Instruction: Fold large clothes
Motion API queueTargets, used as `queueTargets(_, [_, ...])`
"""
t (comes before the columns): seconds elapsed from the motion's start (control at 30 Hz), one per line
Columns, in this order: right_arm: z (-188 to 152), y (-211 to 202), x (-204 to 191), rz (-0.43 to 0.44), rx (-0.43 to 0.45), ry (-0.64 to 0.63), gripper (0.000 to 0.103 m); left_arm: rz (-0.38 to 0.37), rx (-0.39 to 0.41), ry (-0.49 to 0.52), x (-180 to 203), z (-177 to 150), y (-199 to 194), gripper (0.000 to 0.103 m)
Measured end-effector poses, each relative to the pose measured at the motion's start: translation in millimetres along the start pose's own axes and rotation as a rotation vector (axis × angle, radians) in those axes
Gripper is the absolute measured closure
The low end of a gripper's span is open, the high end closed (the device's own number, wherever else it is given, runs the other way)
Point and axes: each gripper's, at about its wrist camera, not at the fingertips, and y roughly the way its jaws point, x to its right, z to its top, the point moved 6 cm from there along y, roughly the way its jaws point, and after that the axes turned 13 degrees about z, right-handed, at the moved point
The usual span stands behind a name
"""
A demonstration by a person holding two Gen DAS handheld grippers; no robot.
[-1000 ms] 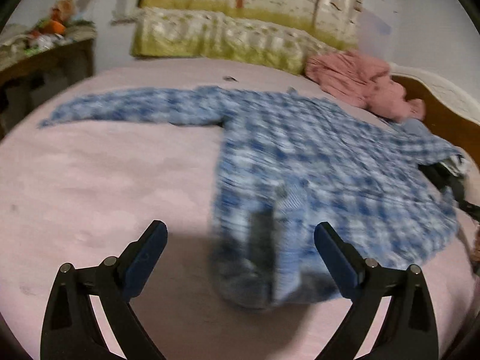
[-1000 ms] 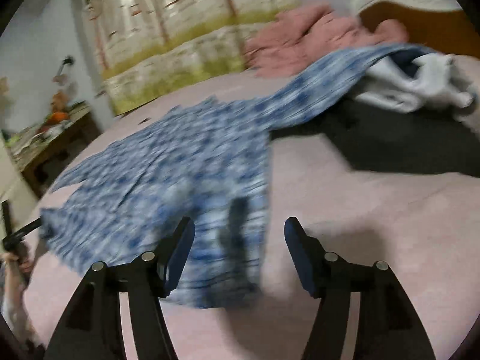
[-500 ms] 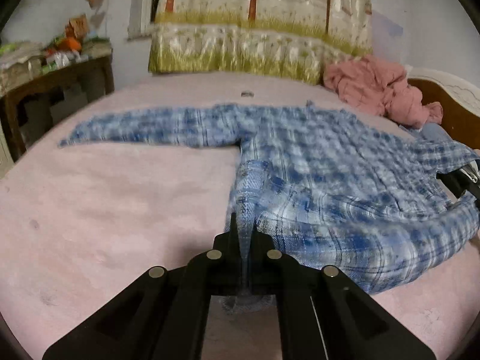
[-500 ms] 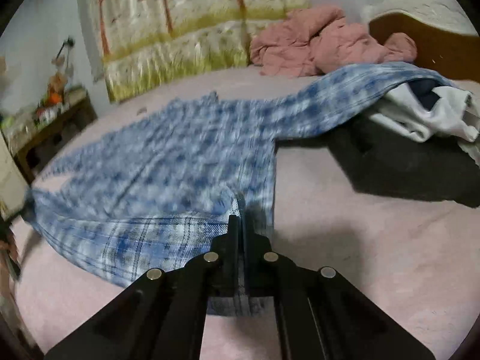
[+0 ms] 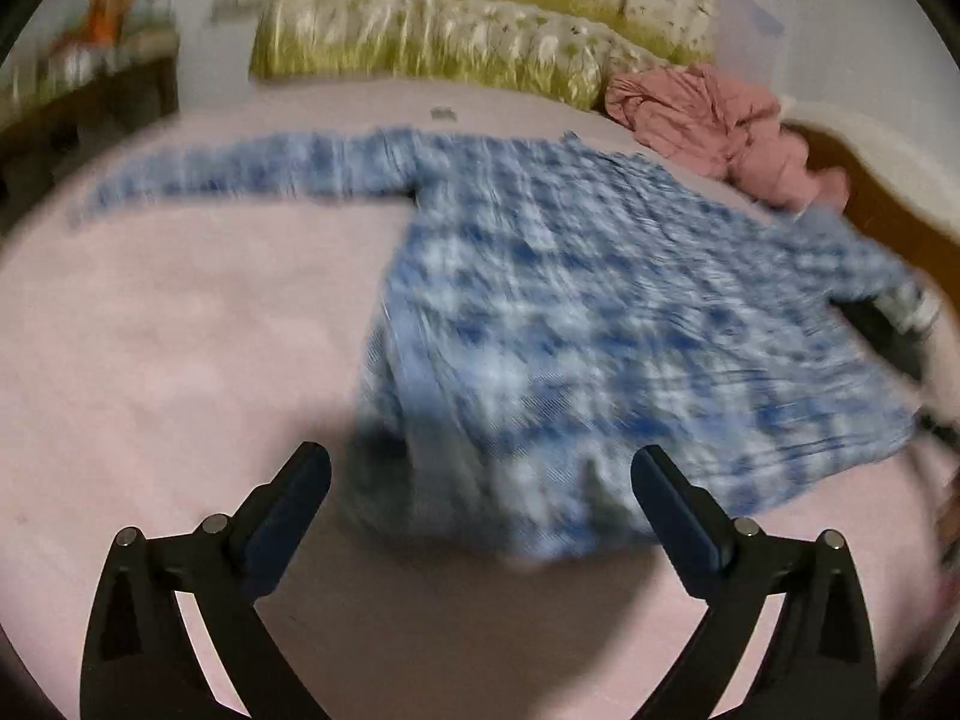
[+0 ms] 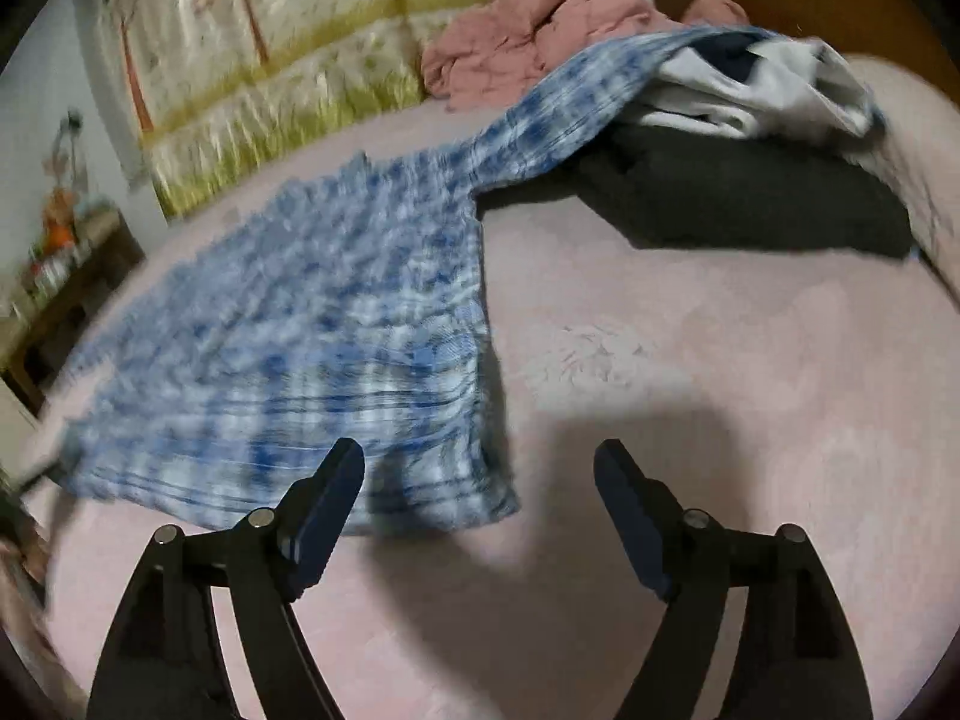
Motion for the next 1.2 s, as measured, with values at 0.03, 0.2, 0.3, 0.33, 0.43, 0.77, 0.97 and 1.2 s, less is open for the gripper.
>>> queueTargets(0.03, [-3.4, -0.8, 1.8, 0.035, 0.002, 0.039, 0.022, -0.070, -0.043, -0.073, -5.1, -3.1, 6.1, 0.003])
queueTargets(0.2, [-12.3, 14.3, 12.2, 0.131, 0.002, 0.178, 0.022, -0.172, -0.060, -0.294, -24.1, 2.5, 16.7, 0.005])
queueTargets(0.3, [-12.6, 27.1, 7.8, 0.146, 0.013, 0.160, 0.043, -0.004, -0.058, -0.196, -17.2, 3.7, 27.3, 0.068])
queueTargets(0.33, [-12.2, 29.6, 8.2, 0.084, 0.013, 0.149, 0.065, 0.096, -0.062, -0.178, -21.2, 1.9, 28.4, 0.091])
queueTargets(0.43, [-12.1, 24.2, 8.5, 0.044, 0.034, 0.156, 0.091, 0.096, -0.035, -0.204, -23.2, 2.6, 19.7, 0.095])
queueTargets(0.77, [-10.9, -18.8, 5.5, -0.067, 0.043, 0.032, 0.093, 0.163, 0.025, 0.002, -1.3, -12.1, -22.8, 0.090])
queueTargets(0.97, [-13.4, -27.3, -9.3, -0.238, 0.074, -0.142, 0.086, 0.387, 0.104, 0.161, 5.3, -29.3, -24.8, 0.065])
queueTargets(1.2, [0.6, -54.8, -47.1, -0.138, 0.124, -0.252, 0.060, 0.407, 0.313, 0.253, 23.9, -18.4, -65.6, 0.032])
